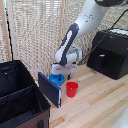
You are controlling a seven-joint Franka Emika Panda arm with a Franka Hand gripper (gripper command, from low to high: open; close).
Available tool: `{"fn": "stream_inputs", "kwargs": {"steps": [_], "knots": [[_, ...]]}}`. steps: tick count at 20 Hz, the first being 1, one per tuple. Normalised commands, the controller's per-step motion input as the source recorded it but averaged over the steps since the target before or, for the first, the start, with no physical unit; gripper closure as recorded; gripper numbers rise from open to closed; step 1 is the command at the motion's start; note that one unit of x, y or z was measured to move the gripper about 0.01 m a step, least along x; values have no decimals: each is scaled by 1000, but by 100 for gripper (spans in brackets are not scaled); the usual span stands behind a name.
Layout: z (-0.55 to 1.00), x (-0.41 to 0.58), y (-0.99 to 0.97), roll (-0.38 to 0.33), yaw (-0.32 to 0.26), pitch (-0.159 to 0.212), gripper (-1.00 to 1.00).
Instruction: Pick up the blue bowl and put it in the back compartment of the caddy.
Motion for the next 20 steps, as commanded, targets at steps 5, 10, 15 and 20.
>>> {"fn": "stream_inputs", "kwargs": {"steps": [5,10,15,20], "knots": [[0,-11,17,-27,0,-8,100],[131,-6,19,-3,-11,-34,100],[615,-3,12,55,-9,52,100],[892,48,32,81,4,90,100]]}}
